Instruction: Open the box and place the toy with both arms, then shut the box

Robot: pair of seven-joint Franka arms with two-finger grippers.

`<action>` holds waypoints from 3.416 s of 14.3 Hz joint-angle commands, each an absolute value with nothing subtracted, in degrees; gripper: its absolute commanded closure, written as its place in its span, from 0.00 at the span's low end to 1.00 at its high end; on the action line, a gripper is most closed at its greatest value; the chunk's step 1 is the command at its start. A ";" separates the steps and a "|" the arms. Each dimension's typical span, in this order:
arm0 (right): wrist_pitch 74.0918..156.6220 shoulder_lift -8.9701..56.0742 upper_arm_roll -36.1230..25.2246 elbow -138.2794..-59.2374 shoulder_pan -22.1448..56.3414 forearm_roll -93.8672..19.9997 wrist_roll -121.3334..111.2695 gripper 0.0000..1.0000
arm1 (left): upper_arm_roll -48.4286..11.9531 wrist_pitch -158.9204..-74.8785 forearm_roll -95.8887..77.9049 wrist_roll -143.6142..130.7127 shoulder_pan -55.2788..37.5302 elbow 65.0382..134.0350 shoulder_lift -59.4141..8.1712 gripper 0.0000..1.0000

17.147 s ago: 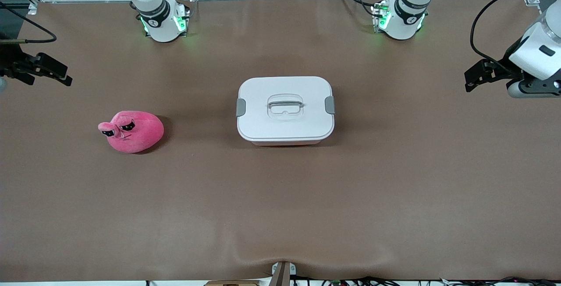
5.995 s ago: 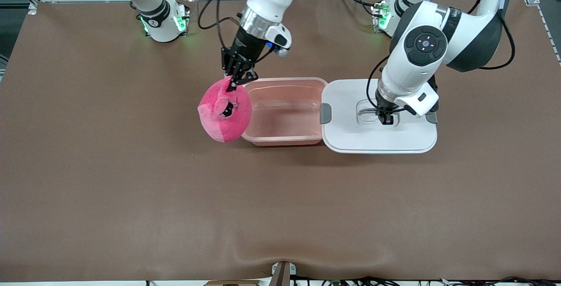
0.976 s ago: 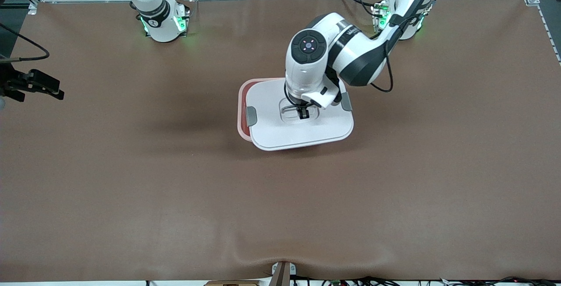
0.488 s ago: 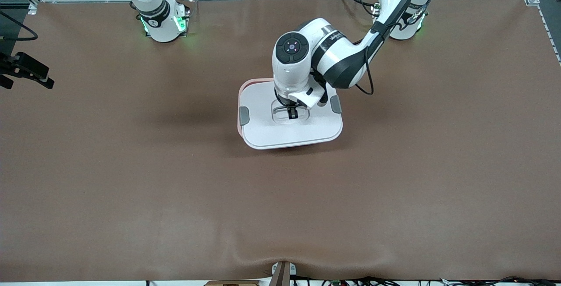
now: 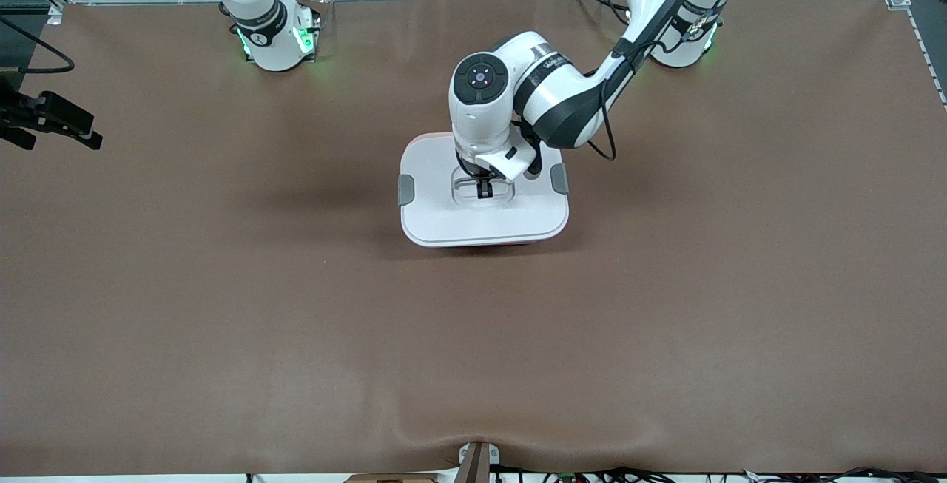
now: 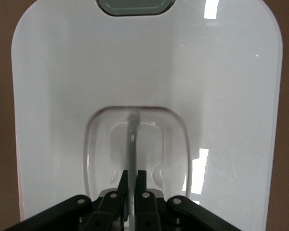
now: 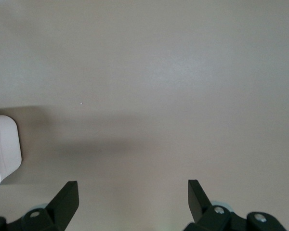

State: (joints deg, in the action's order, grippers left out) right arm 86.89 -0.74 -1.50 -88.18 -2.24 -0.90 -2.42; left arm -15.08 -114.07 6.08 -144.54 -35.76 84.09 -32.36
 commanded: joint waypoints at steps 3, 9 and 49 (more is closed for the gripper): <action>86.40 -0.44 -1.14 -87.80 -4.14 -1.41 -1.41 0.00 | -15.12 -113.91 7.56 -142.39 -36.04 82.88 -32.87 1.00; 86.04 0.09 -0.97 -88.33 -1.85 -1.41 -1.85 0.00 | -15.12 -113.99 7.38 -141.94 -36.04 82.79 -33.84 1.00; 84.99 -0.53 -1.14 -88.77 -1.67 -0.88 -1.58 0.00 | -14.94 -112.85 9.32 -147.04 -38.23 83.41 -33.84 1.00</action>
State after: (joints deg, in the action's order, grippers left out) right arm 84.92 0.26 -1.21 -88.65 -1.62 -0.78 -2.09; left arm -14.90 -113.20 8.36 -146.42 -37.73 83.86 -33.54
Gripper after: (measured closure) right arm 0.000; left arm 0.930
